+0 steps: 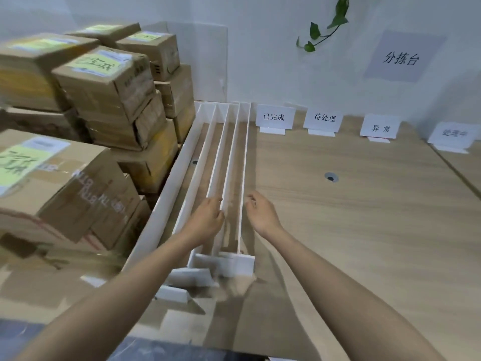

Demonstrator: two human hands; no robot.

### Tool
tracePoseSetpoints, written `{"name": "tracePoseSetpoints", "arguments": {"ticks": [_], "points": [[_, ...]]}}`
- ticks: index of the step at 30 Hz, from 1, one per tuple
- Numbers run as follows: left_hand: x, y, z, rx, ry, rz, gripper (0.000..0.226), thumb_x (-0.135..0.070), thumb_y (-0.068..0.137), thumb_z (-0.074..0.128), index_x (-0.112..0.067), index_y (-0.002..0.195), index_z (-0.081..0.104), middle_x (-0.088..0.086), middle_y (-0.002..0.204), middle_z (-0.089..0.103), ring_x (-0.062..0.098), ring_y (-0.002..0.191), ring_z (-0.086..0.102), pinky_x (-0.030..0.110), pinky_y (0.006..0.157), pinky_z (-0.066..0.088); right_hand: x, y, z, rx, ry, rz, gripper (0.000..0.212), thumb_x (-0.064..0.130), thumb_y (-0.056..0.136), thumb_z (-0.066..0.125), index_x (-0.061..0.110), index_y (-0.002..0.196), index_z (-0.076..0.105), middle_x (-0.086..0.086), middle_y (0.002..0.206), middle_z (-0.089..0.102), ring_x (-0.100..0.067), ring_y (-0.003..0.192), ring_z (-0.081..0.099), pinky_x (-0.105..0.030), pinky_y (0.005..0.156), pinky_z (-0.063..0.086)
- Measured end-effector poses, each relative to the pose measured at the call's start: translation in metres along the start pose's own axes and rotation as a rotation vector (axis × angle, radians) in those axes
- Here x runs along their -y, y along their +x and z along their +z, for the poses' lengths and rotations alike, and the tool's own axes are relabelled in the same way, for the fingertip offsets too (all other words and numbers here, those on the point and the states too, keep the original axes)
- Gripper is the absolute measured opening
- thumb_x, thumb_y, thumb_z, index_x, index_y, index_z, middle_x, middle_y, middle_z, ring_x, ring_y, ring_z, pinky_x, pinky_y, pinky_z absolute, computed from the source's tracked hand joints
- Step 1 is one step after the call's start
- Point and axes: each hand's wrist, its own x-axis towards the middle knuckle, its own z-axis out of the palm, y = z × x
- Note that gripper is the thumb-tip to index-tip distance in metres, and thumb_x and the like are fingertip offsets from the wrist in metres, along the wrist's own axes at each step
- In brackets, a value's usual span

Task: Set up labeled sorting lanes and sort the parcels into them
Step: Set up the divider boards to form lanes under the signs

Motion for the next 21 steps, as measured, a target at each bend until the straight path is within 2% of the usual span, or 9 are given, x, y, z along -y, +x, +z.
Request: {"name": "tracePoseSetpoints", "arguments": {"ticks": [3,8,12,16,18,21], "points": [[0.021,-0.011,0.018,0.067,0.0,0.025,0.041,-0.019,0.098,0.041,-0.01,0.138,0.037,0.012,0.139,0.045,0.026,0.123,0.047,0.035,0.1,0.039,-0.005,-0.016,0.024,0.053,-0.015,0.044,0.037,0.019,0.095,0.043,0.011,0.13,0.054,-0.012,0.127,0.06,-0.031,0.118,0.055,-0.038,0.098,0.043],[0.035,-0.02,0.035,0.085,-0.021,0.066,0.045,-0.016,0.099,0.041,-0.006,0.141,0.033,0.013,0.143,0.04,0.029,0.125,0.046,0.035,0.098,0.039,-0.01,-0.033,0.043,0.079,-0.025,0.123,0.044,0.015,0.097,0.043,0.01,0.141,0.042,-0.012,0.142,0.049,-0.028,0.131,0.045,-0.035,0.107,0.036],[0.041,-0.021,0.046,0.151,-0.036,-0.023,0.054,-0.017,0.099,0.038,-0.01,0.149,0.019,0.016,0.147,0.035,0.03,0.128,0.043,0.038,0.1,0.039,-0.01,-0.044,0.055,0.11,-0.055,0.155,0.052,0.014,0.096,0.043,0.014,0.146,0.031,-0.011,0.143,0.045,-0.032,0.128,0.046,-0.038,0.104,0.039],[0.034,-0.016,0.052,0.186,-0.077,-0.045,0.062,-0.013,0.097,0.04,-0.013,0.151,0.008,0.017,0.122,0.058,0.028,0.101,0.06,0.035,0.082,0.048,-0.014,-0.047,0.063,0.12,-0.094,0.155,0.059,0.015,0.091,0.043,0.019,0.147,0.025,-0.01,0.138,0.048,-0.035,0.119,0.053,-0.044,0.095,0.046],[0.032,-0.013,0.057,0.213,-0.079,-0.087,0.067,-0.017,0.097,0.04,-0.016,0.151,0.001,0.014,0.108,0.063,0.022,0.085,0.06,0.031,0.074,0.048,-0.016,-0.046,0.063,0.139,-0.155,0.174,0.066,0.013,0.092,0.043,0.019,0.152,0.016,-0.013,0.138,0.047,-0.035,0.114,0.054,-0.042,0.091,0.047],[0.034,-0.013,0.064,0.211,-0.027,-0.123,0.07,-0.017,0.096,0.042,-0.022,0.15,-0.002,0.008,0.087,0.063,0.019,0.074,0.06,0.033,0.068,0.051,-0.02,-0.047,0.064,0.144,-0.224,0.175,0.068,0.013,0.094,0.04,0.02,0.154,0.007,-0.015,0.132,0.051,-0.033,0.105,0.057,-0.039,0.084,0.047]]}}
